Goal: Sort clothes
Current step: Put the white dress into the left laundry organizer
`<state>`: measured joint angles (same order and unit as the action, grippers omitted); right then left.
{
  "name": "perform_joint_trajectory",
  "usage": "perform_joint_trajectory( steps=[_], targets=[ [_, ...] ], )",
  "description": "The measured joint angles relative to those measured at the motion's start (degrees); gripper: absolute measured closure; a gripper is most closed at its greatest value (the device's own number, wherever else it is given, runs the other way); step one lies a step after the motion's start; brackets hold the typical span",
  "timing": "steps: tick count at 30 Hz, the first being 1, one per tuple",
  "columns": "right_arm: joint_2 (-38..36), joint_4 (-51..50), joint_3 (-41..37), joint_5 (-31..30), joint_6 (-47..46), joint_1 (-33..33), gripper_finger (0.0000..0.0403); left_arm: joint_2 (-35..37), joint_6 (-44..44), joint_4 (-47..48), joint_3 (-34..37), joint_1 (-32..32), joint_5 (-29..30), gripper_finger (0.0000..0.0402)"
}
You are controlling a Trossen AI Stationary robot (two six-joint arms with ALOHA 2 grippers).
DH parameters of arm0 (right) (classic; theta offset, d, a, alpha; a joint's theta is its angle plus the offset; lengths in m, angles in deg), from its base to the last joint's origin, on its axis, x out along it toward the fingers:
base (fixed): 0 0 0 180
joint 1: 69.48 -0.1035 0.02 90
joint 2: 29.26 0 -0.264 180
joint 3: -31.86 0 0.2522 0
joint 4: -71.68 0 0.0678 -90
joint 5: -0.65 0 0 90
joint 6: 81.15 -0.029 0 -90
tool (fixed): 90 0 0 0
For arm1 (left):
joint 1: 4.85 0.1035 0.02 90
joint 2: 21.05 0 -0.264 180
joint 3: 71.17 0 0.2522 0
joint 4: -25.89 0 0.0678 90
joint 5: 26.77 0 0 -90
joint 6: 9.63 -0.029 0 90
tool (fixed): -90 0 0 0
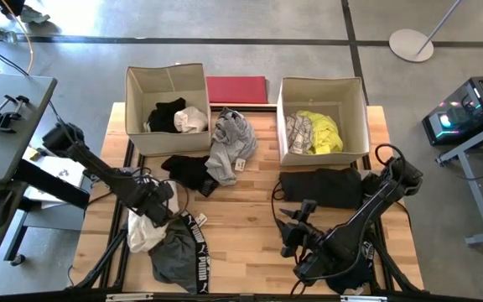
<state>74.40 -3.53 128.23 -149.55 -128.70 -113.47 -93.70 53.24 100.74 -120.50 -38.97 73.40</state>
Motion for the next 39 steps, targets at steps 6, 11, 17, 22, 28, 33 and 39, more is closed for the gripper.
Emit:
perform_joint_trajectory(
  steps=[6,11,17,22,28,33,39],
  targets=[
    [0.0,0.3,0.0,0.0,-0.1,0.0,0.0258,-3.2,-0.1,-8.9,2.7,1.2,-1.6,0.0165],
    [0.0,0.9,0.0,0.0,0.0,0.0,0.0258,-3.9,1.3,-8.0,1.3,2.2,-1.1,0.0265],
    [0.0,0.9,0.0,0.0,0.0,0.0,0.0258,-3.3,1.8,-0.1,-5.2,4.5,0.1,0.0382],
    [0.0,0.9,0.0,0.0,0.0,0.0,0.0258,-0.9,-0.2,10.3,-19.0,5.6,12.4,0.0377],
    [0.0,0.9,0.0,0.0,0.1,0.0,0.0258,2.1,-11.5,15.1,-40.0,5.7,36.5,0.0378],
    [0.0,0.9,0.0,-0.1,0.0,0.0,0.0258,3.2,-29.6,12.5,-54.8,5.7,60.2,0.0377],
    [0.0,0.9,0.0,-0.2,0.1,0.0,0.0258,3.3,-65.9,-0.3,-66.7,11.0,79.3,0.0377]
  ],
)
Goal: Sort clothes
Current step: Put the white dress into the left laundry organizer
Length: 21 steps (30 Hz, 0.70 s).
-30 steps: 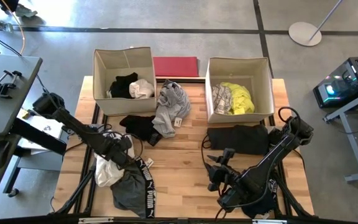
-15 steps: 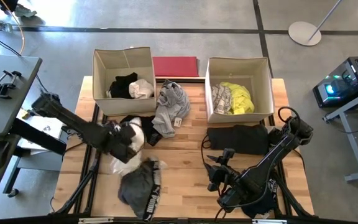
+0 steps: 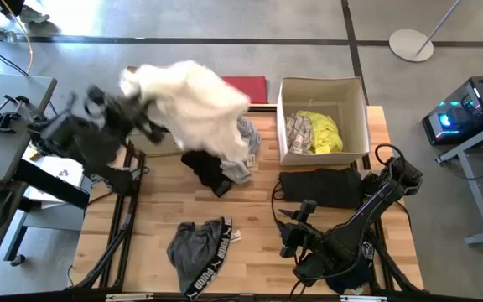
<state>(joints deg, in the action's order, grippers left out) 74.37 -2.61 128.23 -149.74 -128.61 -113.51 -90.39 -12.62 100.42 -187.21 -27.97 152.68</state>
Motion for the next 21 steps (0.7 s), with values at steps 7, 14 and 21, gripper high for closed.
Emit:
perform_joint_trajectory(
  steps=[7,14,21],
  targets=[
    [0.0,0.1,0.0,-0.8,1.5,0.4,0.0258,0.3,-15.6,-5.3,-3.4,22.0,-4.8,0.0377],
    [0.0,0.1,0.0,-2.1,1.7,0.5,0.0258,-0.5,-16.8,-12.0,3.8,47.9,-26.6,0.0377],
    [0.0,0.1,0.0,-2.1,1.6,0.4,0.0258,-5.9,-17.7,-17.7,19.4,64.8,-36.2,0.0377]
  ],
)
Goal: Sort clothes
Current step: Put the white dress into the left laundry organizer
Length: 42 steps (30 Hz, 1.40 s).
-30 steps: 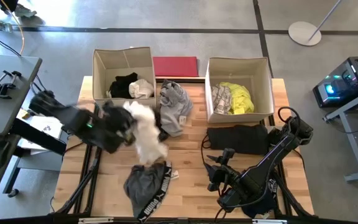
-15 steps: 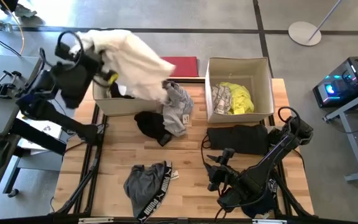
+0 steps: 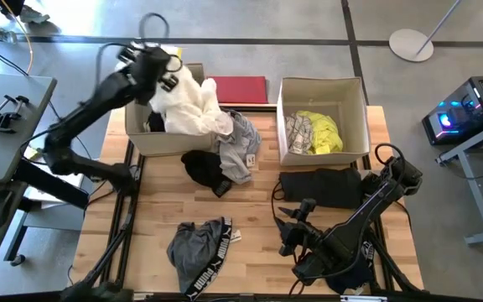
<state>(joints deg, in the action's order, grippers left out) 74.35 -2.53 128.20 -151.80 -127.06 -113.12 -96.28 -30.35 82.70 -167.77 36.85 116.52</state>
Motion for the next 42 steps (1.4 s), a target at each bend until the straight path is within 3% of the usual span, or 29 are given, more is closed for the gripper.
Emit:
perform_joint_trajectory(
  steps=[6,9,14,17,21,24,27,33,40,42],
  targets=[
    [0.0,0.4,0.0,0.0,-0.4,0.0,0.0258,-8.1,6.2,9.4,9.5,4.6,-17.9,0.0375],
    [0.0,0.6,0.0,0.0,-0.2,0.0,0.0258,-12.7,7.7,14.9,11.7,4.6,-21.1,0.0363],
    [0.0,0.6,0.0,0.0,-0.1,0.6,0.0258,-17.4,11.1,16.4,12.9,4.7,-19.5,0.0318],
    [0.0,0.6,0.0,0.0,0.0,0.9,0.0258,-17.5,11.7,18.3,11.7,4.7,-14.3,0.0270],
    [0.0,0.7,0.0,-0.3,0.8,1.1,0.0258,-15.8,16.5,29.6,4.1,4.5,-4.2,0.0208],
    [0.0,1.1,0.0,-0.3,0.9,1.2,0.0258,-13.5,21.9,37.1,-3.3,3.4,-4.4,0.0177],
    [0.0,2.0,0.0,-0.5,0.9,1.5,0.0258,-9.6,22.7,34.1,-6.9,1.9,-10.9,0.0163],
    [0.0,4.2,0.0,-0.6,1.0,1.7,0.0258,-1.3,23.3,21.3,-6.4,-1.7,-30.2,0.0166],
    [0.0,5.0,0.0,-0.6,1.0,1.6,0.0258,5.4,22.5,-0.4,4.7,-8.9,-62.5,0.0178],
    [0.0,5.1,0.0,-0.6,1.1,1.6,0.0258,5.4,23.1,-2.0,7.6,-10.4,-66.9,0.0183]
  ],
)
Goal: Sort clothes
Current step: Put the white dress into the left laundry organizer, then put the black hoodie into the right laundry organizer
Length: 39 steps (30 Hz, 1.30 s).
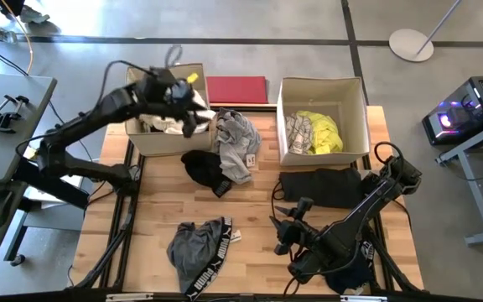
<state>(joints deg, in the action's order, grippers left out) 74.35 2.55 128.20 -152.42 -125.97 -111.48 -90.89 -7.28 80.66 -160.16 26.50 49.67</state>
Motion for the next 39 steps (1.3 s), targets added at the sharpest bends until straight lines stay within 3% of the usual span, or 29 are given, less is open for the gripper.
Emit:
perform_joint_trajectory(
  steps=[3,8,10,18,24,30,35,39],
  targets=[
    [0.0,0.0,0.0,0.0,0.1,0.0,0.0258,-0.9,0.1,-0.7,4.8,-0.8,6.1,0.0191],
    [0.0,0.0,0.0,0.0,0.3,0.0,0.0258,-2.7,0.6,-4.6,12.6,1.9,34.7,0.0200],
    [0.0,0.0,0.0,-0.1,0.9,0.0,0.0258,-3.0,-0.1,-9.9,16.7,4.5,40.1,0.0202],
    [0.0,1.2,0.0,0.0,1.3,-0.1,0.0258,-8.0,1.8,-13.5,26.8,18.2,37.4,0.0202],
    [0.0,1.3,0.0,0.0,1.4,0.0,0.0258,-10.5,0.2,-12.9,27.8,21.8,33.7,0.0202],
    [0.0,2.7,0.0,1.7,-3.3,0.4,0.0258,0.8,-0.7,-10.9,28.0,16.6,41.1,0.0202],
    [-0.1,-3.5,4.7,8.8,-13.1,0.4,0.0258,15.7,2.5,-7.3,27.9,9.6,42.1,0.0202],
    [-0.2,-11.3,8.9,18.1,-22.6,0.4,0.0258,25.6,8.9,-2.6,27.9,0.7,40.7,0.0202]
  ],
)
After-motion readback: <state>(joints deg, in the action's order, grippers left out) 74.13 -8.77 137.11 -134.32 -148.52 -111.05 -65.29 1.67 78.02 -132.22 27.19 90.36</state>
